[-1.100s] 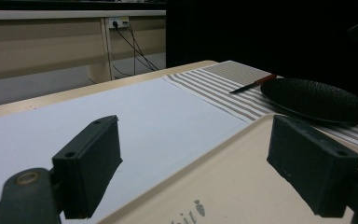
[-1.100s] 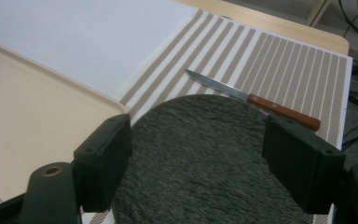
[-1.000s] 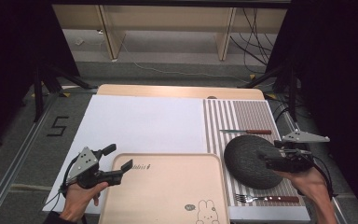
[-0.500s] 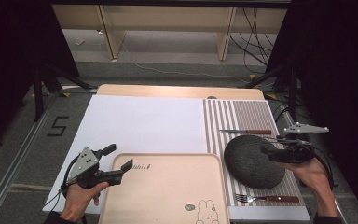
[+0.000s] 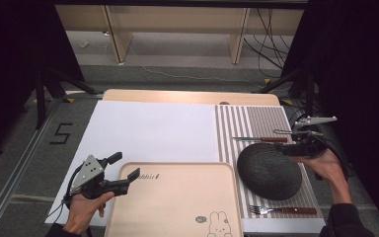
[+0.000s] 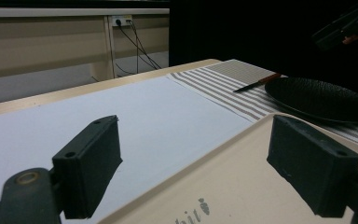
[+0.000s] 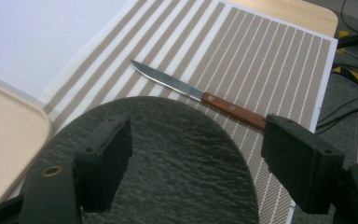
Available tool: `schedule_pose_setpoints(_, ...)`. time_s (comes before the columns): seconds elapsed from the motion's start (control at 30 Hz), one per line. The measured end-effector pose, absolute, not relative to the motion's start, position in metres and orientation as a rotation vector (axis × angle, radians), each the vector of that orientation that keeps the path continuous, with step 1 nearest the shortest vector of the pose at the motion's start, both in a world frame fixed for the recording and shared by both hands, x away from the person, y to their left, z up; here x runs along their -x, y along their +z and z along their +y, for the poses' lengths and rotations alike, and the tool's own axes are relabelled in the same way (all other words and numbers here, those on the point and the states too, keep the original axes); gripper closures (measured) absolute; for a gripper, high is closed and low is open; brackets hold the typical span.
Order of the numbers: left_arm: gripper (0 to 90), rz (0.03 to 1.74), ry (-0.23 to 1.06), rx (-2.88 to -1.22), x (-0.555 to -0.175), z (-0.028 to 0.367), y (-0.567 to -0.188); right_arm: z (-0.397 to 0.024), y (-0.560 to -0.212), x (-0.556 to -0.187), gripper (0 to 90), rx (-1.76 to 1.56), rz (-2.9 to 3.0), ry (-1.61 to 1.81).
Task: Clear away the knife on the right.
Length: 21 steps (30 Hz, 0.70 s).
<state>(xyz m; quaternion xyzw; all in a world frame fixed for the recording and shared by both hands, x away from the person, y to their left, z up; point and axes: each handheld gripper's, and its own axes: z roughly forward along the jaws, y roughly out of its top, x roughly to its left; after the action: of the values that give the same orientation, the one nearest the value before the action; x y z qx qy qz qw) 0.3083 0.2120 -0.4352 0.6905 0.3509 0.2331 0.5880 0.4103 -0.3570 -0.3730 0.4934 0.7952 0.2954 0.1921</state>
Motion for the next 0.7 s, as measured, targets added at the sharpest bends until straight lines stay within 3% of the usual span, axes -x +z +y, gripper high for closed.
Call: schedule_pose_setpoints(0.7, 16.3, 0.815, 0.546, -1.611, -0.308, 0.212, -0.435, -0.373, -0.384, -0.469, 25.6, -1.402, 2.299, 0.642)
